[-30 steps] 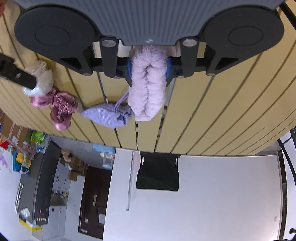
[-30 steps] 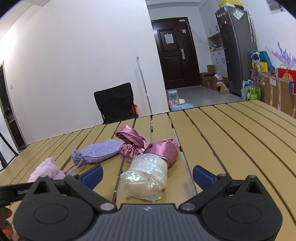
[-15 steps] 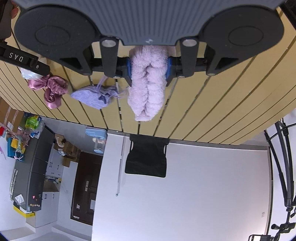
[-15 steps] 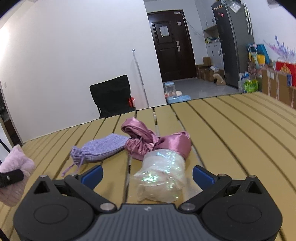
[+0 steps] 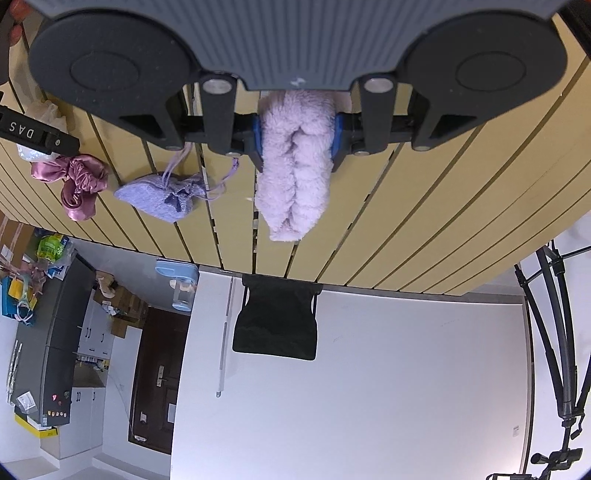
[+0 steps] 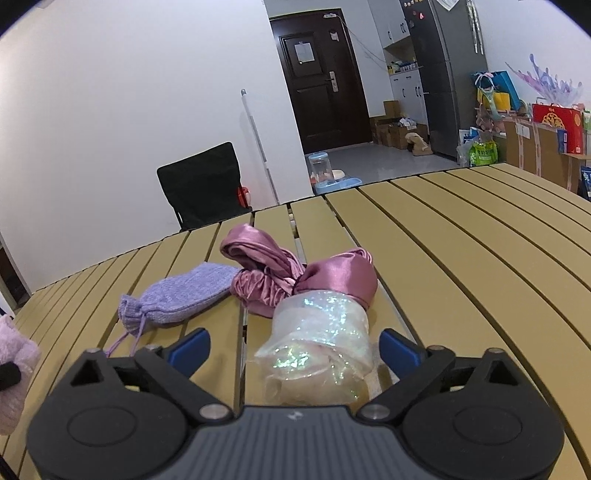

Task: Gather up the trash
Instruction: 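Grasp the pink towel roll with the left gripper while right grasps the iridescent plastic bag, then lift the towel roll and plastic bag off the table, then carry the towel roll and plastic bag down toward the black bin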

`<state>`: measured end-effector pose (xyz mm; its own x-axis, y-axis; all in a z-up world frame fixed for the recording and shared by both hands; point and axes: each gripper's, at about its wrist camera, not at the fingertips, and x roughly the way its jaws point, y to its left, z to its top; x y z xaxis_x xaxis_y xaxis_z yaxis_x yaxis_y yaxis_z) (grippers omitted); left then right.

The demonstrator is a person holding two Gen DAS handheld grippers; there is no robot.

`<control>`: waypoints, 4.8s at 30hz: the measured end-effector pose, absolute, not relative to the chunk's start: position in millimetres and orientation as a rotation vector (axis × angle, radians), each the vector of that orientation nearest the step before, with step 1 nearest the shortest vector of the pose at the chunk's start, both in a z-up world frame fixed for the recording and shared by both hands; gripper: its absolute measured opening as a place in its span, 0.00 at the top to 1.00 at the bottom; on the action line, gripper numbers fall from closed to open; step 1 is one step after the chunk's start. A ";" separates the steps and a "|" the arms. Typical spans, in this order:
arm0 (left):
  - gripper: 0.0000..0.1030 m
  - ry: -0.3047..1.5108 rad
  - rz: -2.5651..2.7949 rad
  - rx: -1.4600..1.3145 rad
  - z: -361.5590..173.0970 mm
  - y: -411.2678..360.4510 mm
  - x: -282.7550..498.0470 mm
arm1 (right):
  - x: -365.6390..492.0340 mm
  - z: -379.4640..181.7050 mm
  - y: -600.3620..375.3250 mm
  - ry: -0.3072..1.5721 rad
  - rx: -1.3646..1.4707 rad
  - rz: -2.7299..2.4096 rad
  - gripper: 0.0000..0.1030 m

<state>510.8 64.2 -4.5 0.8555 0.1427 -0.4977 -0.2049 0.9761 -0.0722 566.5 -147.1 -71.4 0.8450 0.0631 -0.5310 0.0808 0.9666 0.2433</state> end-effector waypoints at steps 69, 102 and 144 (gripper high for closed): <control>0.68 0.384 0.041 -0.132 35.3 19.3 326.0 | 334.6 4.1 -157.5 0.351 0.123 0.163 0.58; 0.68 0.562 -0.010 -0.024 -34.0 11.0 212.7 | 202.4 -54.3 -160.3 0.576 0.087 0.195 0.58; 0.68 1.019 0.120 0.007 -188.2 32.3 263.5 | 240.7 -208.7 -187.9 0.970 0.118 0.054 0.58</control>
